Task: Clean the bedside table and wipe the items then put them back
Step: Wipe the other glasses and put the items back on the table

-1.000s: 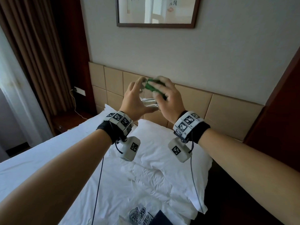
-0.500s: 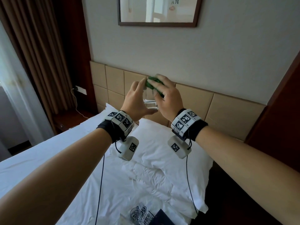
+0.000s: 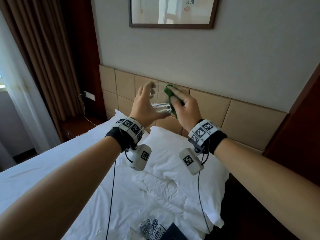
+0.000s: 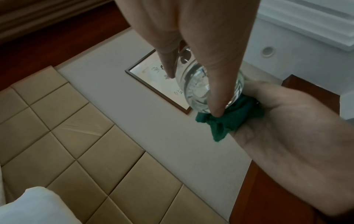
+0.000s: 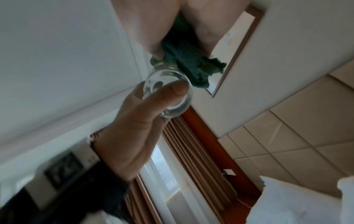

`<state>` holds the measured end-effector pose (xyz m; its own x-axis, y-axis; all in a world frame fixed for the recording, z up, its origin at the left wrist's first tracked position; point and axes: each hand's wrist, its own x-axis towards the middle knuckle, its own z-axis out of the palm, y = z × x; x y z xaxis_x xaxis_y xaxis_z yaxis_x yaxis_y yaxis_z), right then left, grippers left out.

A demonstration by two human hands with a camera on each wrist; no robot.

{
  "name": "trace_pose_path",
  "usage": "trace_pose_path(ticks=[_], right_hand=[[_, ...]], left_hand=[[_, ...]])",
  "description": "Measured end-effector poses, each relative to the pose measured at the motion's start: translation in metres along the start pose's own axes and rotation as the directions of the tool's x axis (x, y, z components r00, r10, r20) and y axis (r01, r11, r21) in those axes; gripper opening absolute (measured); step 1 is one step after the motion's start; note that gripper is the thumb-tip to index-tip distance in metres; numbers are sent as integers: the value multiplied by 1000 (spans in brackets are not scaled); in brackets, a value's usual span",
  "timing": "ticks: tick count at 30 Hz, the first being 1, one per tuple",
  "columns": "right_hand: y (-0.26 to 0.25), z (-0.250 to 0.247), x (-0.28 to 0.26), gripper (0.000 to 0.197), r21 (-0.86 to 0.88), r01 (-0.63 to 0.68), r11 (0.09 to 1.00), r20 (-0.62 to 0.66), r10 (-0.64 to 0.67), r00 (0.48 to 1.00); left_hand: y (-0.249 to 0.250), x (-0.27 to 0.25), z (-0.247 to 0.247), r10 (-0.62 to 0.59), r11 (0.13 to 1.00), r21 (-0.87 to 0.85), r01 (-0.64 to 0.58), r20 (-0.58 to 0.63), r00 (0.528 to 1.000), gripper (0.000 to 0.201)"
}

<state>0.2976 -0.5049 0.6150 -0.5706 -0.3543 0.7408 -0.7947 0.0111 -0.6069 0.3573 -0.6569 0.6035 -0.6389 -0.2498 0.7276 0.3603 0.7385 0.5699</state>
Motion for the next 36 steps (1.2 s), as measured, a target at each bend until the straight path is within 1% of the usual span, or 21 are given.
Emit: trace_pose_path(ticks=[2,3,4,5,6,7,8,11,14,16,18,21,23,24,25,27,29,31,33,35,36], right_hand=[[-2,0,5,34,76,-181,981,26,179,983],[-2,-1,9,32,132,-287,949,32,285,958],[-2,-1,12,29,204,-393,897,49,392,919],[-3,-3,14,25,294,-489,821,87,486,869],[-4,-5,16,22,389,-564,728,147,555,818],[-4,-7,17,22,455,-613,646,210,591,779],[-5,-10,18,25,488,-643,589,255,609,751],[-3,-14,15,29,494,-713,499,320,658,682],[4,-14,13,49,476,-777,412,420,669,612],[7,-14,12,60,475,-807,351,511,637,577],[8,-13,12,70,481,-823,301,573,603,555],[7,-8,8,82,505,-835,219,652,537,535],[7,-5,6,88,527,-835,157,696,483,531],[7,-4,4,91,538,-830,144,704,466,537],[7,-4,3,93,547,-825,141,704,456,544],[7,-4,2,95,550,-818,169,692,456,559],[6,-3,1,92,533,-813,237,658,488,573],[3,-3,0,88,486,-794,365,584,540,606],[-3,-4,1,81,415,-767,490,483,596,642],[-6,-6,2,70,344,-745,572,383,639,667],[-7,-6,3,64,303,-726,618,342,640,688]], left_hand=[[-1,-3,0,14,1000,-12,-14,-2,1000,101],[-2,-4,1,22,1000,-19,-22,-4,1000,102],[0,-5,2,30,999,-27,-30,-5,1000,103],[1,-7,2,39,999,-33,-40,-7,999,103],[4,-7,3,55,998,-36,-55,-8,998,103],[6,-7,3,75,996,-37,-76,-6,997,103],[8,-7,3,96,995,-36,-96,1,995,102],[10,-5,1,135,990,-43,-134,24,991,101],[10,-6,2,128,990,-66,-125,34,991,102],[12,-9,2,113,990,-88,-109,42,993,104],[13,-11,4,105,988,-118,-100,42,994,104],[19,-12,6,72,986,-151,-63,52,996,107],[22,-12,7,60,988,-149,-49,71,996,107],[22,-11,7,59,988,-144,-47,83,995,107],[21,-10,7,60,989,-139,-46,96,994,107],[17,-9,5,58,992,-118,-44,118,991,108],[11,-8,4,52,996,-85,-41,125,991,110],[5,-9,3,50,998,-41,-46,119,992,110],[1,-10,4,52,998,13,-54,110,993,109],[-2,-11,5,49,996,66,-56,99,994,108],[-3,-11,5,46,995,85,-54,92,995,107]])
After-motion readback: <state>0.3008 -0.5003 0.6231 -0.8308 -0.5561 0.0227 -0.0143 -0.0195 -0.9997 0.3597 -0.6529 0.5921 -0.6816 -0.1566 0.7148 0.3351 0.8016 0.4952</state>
